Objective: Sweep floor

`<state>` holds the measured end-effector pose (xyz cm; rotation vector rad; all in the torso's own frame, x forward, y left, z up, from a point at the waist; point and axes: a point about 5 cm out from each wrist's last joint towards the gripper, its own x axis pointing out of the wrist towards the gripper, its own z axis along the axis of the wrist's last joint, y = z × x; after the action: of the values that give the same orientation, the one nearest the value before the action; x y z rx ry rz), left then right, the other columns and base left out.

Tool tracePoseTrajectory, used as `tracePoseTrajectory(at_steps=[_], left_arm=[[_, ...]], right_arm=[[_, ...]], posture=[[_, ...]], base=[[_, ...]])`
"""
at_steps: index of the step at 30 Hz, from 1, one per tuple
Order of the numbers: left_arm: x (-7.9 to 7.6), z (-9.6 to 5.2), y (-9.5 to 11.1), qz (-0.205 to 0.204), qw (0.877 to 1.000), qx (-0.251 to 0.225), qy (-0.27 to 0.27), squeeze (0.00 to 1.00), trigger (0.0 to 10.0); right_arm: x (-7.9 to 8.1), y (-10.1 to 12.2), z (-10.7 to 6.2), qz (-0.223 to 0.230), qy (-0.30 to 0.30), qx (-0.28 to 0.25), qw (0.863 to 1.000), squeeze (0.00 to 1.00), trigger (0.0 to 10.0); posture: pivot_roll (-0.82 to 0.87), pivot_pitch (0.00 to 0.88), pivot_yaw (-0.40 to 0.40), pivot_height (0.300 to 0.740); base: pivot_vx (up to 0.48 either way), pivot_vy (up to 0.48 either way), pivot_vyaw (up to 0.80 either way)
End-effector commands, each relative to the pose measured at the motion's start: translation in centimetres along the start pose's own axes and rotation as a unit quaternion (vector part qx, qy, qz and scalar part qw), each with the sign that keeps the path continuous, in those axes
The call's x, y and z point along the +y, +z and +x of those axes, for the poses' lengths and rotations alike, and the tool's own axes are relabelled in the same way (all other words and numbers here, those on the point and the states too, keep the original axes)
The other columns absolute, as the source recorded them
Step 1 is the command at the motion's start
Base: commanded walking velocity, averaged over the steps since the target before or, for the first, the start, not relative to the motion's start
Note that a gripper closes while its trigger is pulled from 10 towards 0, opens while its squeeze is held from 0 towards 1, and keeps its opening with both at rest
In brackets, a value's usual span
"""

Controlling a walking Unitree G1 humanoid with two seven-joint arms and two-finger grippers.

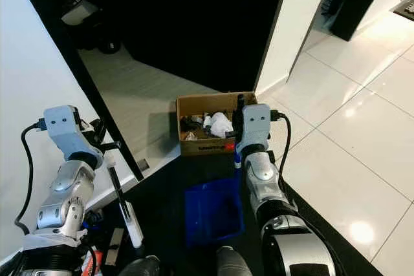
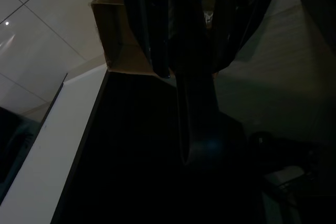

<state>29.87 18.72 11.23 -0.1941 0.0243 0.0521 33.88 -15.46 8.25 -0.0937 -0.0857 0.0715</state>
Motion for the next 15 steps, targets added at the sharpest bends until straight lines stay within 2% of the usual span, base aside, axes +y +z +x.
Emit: tracePoseTrajectory(at_steps=[1, 8, 15], left_arm=[[0.2, -0.2, 0.0, 0.009, 1.0, -0.006, 0.001, 0.0, 10.0], [0.1, -0.2, -0.1, 0.008, 1.0, -0.005, -0.001, 0.0, 10.0], [0.2, -0.2, -0.1, 0.007, 1.0, -0.006, 0.002, 0.0, 10.0]], right_arm=[[0.2, -1.1, -0.9, 0.002, -0.003, 0.015, 1.0, 0.0, 10.0], [0.9, -3.7, -2.0, -0.01, 0.01, 0.107, 0.994, 0.0, 10.0], [1.5, -5.1, -2.5, -0.012, 0.036, 0.182, 0.982, 0.0, 10.0]], posture=[[0.08, 0.116, 0.04, 0.74], [0.08, 0.114, 0.033, 0.74], [0.07, 0.114, 0.018, 0.74]], base=[[0.0, 0.0, 0.0], [0.0, 0.0, 0.0], [0.0, 0.0, 0.0]])
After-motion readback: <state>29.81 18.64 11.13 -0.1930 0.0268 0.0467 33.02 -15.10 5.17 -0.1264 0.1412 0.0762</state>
